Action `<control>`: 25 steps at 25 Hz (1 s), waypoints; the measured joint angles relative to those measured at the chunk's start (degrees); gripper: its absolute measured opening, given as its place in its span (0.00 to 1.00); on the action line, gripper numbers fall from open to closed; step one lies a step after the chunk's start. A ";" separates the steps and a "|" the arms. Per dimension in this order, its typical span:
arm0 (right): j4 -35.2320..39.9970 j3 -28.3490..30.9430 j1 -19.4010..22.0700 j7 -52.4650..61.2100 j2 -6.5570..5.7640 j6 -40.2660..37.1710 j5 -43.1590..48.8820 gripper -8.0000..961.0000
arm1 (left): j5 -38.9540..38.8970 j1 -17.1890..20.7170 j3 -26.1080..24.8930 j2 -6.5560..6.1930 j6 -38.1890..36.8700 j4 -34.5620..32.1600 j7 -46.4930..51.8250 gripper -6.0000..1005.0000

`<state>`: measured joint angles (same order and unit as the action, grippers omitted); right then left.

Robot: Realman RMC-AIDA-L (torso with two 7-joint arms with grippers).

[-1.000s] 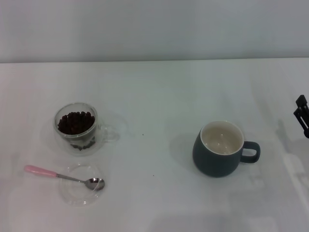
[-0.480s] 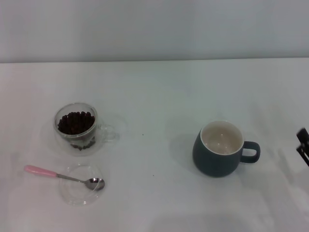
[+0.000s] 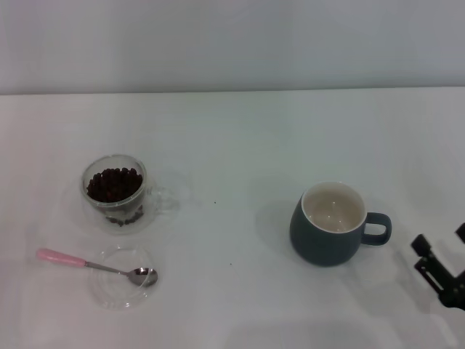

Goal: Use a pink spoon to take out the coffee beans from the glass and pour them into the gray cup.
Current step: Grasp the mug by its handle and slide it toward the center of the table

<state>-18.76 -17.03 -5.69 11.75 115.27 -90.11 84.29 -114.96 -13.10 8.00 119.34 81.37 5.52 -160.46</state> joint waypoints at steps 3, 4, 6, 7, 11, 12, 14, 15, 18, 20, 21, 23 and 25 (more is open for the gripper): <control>-0.14 -0.03 -1.31 -0.16 0.08 3.73 0.08 0.89 | 0.08 -0.20 0.00 0.05 -0.11 0.17 0.02 0.89; -0.15 -0.03 -1.69 -0.35 0.10 4.72 0.11 0.89 | 0.22 -0.27 0.00 0.07 -0.14 0.30 0.02 0.89; -0.24 0.11 -2.35 -1.28 0.15 6.49 0.16 0.88 | 0.66 -0.34 0.00 0.07 -0.15 0.58 0.02 0.89; -0.34 0.24 -2.60 -1.85 0.17 7.06 0.18 0.87 | 0.66 -0.34 0.00 0.07 -0.15 0.58 0.02 0.89; -0.50 0.68 -3.39 -3.58 0.27 8.51 0.18 0.86 | 0.92 -0.36 0.00 0.03 -0.16 0.65 -0.06 0.89; -0.49 0.77 -3.62 -3.74 0.27 8.95 0.18 0.86 | 0.94 -0.36 0.00 0.03 -0.16 0.65 -0.06 0.89; -0.49 0.80 -4.12 -3.83 0.28 9.68 0.18 0.85 | 0.96 -0.35 0.00 0.01 -0.17 0.65 -0.06 0.89; -0.49 0.80 -4.49 -3.84 0.29 10.24 0.17 0.84 | 0.97 -0.35 0.00 0.01 -0.17 0.65 -0.07 0.89; -0.46 0.85 -5.41 -3.84 0.31 11.20 -0.07 0.83 | 0.97 -0.34 0.00 0.01 -0.16 0.63 -0.08 0.89; -0.41 0.86 -6.13 -3.84 0.31 11.68 -0.10 0.82 | 0.98 -0.34 0.00 0.00 -0.17 0.63 -0.09 0.89; -0.40 0.86 -6.45 -3.84 0.31 11.92 -0.07 0.82 | 0.97 -0.34 0.00 0.01 -0.17 0.63 -0.09 0.89; -0.39 0.86 -7.10 -3.84 0.31 12.75 -0.04 0.81 | 0.97 -0.34 0.00 0.00 -0.17 0.63 -0.10 0.89; -0.41 1.16 -7.77 -3.84 0.31 13.79 -0.10 0.81 | 0.97 -0.34 0.00 0.00 -0.16 0.63 -0.11 0.89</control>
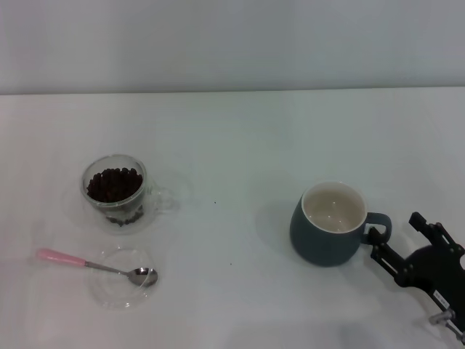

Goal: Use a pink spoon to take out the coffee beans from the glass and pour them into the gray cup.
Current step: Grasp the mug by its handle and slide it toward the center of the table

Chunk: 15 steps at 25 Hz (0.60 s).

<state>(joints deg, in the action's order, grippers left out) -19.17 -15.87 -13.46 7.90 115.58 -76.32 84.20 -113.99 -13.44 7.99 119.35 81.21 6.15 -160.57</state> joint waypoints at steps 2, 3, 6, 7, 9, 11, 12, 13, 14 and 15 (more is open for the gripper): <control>-0.02 0.91 -0.45 0.00 0.00 0.70 0.02 0.80 | 0.00 0.00 -0.03 0.00 0.00 0.00 0.00 0.89; -0.02 1.48 -0.63 0.00 0.00 1.02 0.05 0.79 | 0.00 0.00 -0.06 0.00 -0.02 0.00 -0.01 0.89; 0.00 2.36 -0.97 0.00 0.00 1.28 0.08 0.78 | 0.00 0.00 -0.09 0.00 -0.07 0.00 -0.01 0.89; 0.01 2.50 -1.09 0.00 0.00 1.31 0.09 0.78 | -0.01 0.00 -0.09 0.00 -0.07 0.00 -0.01 0.89; -0.03 2.68 -1.31 0.01 0.00 1.34 0.11 0.77 | -0.07 0.04 -0.13 0.00 -0.08 -0.02 -0.01 0.89; -0.23 2.74 -1.48 0.27 0.00 1.35 0.15 0.76 | -0.14 0.13 -0.22 -0.04 -0.09 -0.09 -0.01 0.89; -0.65 2.95 -1.62 0.51 0.00 1.36 0.17 0.76 | -0.16 0.16 -0.24 -0.06 -0.10 -0.11 -0.01 0.89; -1.26 3.39 -1.73 0.71 -0.01 1.48 0.19 0.76 | -0.18 0.17 -0.27 -0.06 -0.13 -0.13 -0.01 0.89; -2.04 3.89 -1.83 0.85 0.00 1.63 0.23 0.75 | -0.31 0.18 -0.35 -0.07 -0.17 -0.12 -0.01 0.89; -2.54 4.39 -1.95 0.89 -0.01 1.93 0.23 0.75 | -0.31 0.18 -0.35 -0.07 -0.17 -0.12 -0.01 0.89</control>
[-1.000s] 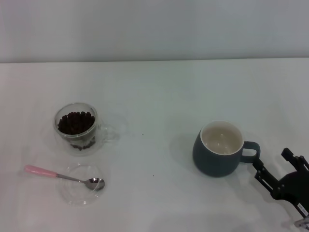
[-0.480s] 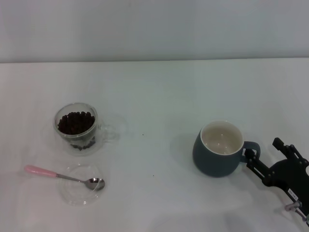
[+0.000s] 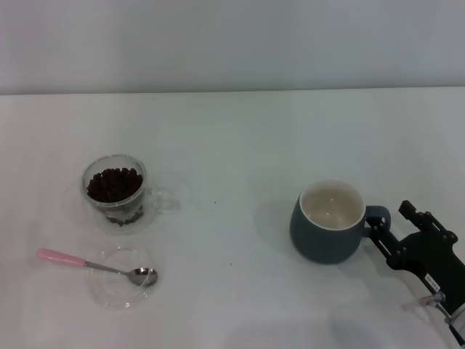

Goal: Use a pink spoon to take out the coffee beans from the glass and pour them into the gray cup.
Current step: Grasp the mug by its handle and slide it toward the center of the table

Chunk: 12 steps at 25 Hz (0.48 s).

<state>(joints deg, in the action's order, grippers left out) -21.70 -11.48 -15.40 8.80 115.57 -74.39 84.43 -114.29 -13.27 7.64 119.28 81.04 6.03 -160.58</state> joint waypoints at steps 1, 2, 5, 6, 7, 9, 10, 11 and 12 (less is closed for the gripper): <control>-0.41 0.40 -0.12 0.05 0.00 0.31 0.00 0.74 | -0.05 0.00 -0.05 -0.01 -0.01 0.02 0.00 0.89; -0.62 0.58 -0.23 0.10 0.00 0.69 0.00 0.74 | -0.06 0.00 -0.08 -0.01 -0.01 0.06 0.00 0.89; -1.06 0.60 -0.54 0.28 0.00 1.04 0.03 0.73 | -0.06 0.00 -0.09 -0.01 -0.01 0.08 0.00 0.89; -1.15 0.59 -0.57 0.30 0.00 1.00 0.04 0.72 | -0.06 0.00 -0.09 -0.01 -0.01 0.07 0.00 0.89; -1.17 0.60 -0.57 0.31 0.00 0.97 0.04 0.64 | -0.06 0.00 -0.09 -0.01 -0.01 0.05 0.00 0.89; -1.17 0.53 -0.62 0.31 0.00 0.86 0.03 0.48 | -0.06 0.04 -0.09 -0.01 -0.01 -0.03 0.00 0.89; -1.15 0.40 -0.66 0.31 0.00 0.83 0.03 0.44 | -0.06 0.12 -0.08 -0.01 -0.01 -0.07 0.00 0.89; -1.16 0.19 -0.72 0.33 0.00 0.80 0.14 0.40 | -0.06 0.12 -0.08 -0.01 -0.01 -0.07 0.00 0.89; -1.18 0.12 -0.78 0.34 0.00 0.79 0.38 0.36 | -0.06 0.14 -0.08 -0.01 -0.01 -0.11 0.00 0.89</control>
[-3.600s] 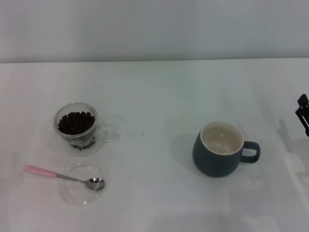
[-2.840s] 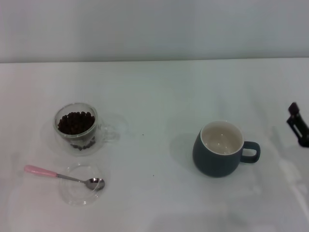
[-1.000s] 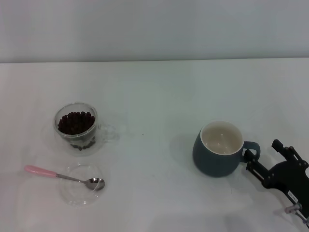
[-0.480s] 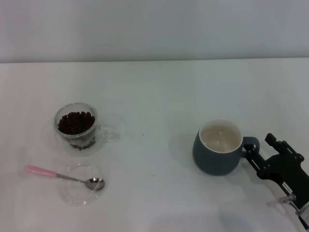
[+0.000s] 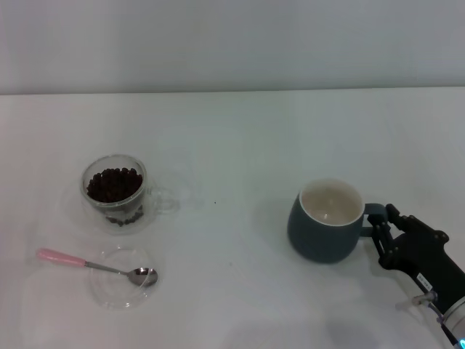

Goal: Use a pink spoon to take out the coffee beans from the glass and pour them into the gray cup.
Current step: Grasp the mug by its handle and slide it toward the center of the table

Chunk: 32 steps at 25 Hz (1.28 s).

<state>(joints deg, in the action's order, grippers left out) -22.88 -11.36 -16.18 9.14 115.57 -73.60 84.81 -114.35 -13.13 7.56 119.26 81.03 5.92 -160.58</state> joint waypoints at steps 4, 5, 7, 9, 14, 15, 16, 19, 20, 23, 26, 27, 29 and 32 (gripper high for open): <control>-0.29 0.33 -0.23 0.69 0.01 -0.08 3.92 0.25 | 0.01 -0.04 0.00 0.00 0.00 -0.03 0.00 0.89; -0.50 0.36 -0.40 0.97 0.00 -0.09 4.74 0.24 | 0.01 -0.16 0.00 0.00 0.00 -0.01 0.00 0.89; -1.15 0.37 -0.85 1.41 0.00 0.14 6.21 0.22 | 0.01 -0.27 0.00 0.00 0.01 0.11 0.00 0.89; -2.01 0.38 -1.21 1.45 0.06 0.54 7.02 0.21 | 0.02 -0.30 0.00 0.00 0.01 0.18 0.00 0.89; -3.95 2.29 -2.05 1.17 0.26 3.14 10.58 0.21 | 0.18 -0.32 0.00 0.00 0.01 0.23 0.04 0.89; -4.38 3.80 -2.10 1.11 0.27 4.22 12.51 0.21 | 0.21 -0.32 0.00 0.00 0.01 0.23 0.06 0.89; -4.76 5.24 -2.14 1.07 0.27 5.29 14.29 0.21 | 0.21 -0.32 0.00 0.00 0.01 0.23 0.09 0.89; -6.09 10.49 -2.19 0.81 0.33 9.37 20.51 0.21 | 0.22 -0.35 0.00 0.02 0.01 0.23 0.19 0.89; -6.48 11.76 -2.20 0.66 0.35 10.65 22.17 0.21 | 0.23 -0.36 -0.01 0.04 0.01 0.24 0.21 0.89; -7.50 13.60 -2.26 -0.17 0.36 12.70 25.16 0.21 | 0.31 -0.41 -0.01 0.10 0.01 0.23 0.27 0.89; -7.96 13.75 -2.22 -1.08 0.36 12.72 26.17 0.19 | 0.31 -0.41 0.00 0.10 0.01 0.23 0.31 0.89; -7.99 13.71 -2.19 -1.15 0.35 12.65 26.32 0.18 | 0.31 -0.41 -0.01 0.09 0.01 0.23 0.31 0.89; -8.01 13.57 -2.03 -1.16 0.30 12.50 26.99 0.17 | 0.31 -0.41 -0.01 0.09 0.01 0.23 0.32 0.89; -8.03 13.26 -1.94 -1.18 0.26 12.36 27.52 0.16 | 0.29 -0.41 -0.01 0.02 0.01 0.18 0.34 0.89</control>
<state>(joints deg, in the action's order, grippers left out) -30.91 1.89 -18.12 7.96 115.84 -61.24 112.33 -114.06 -13.54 7.55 119.28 81.04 6.10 -160.24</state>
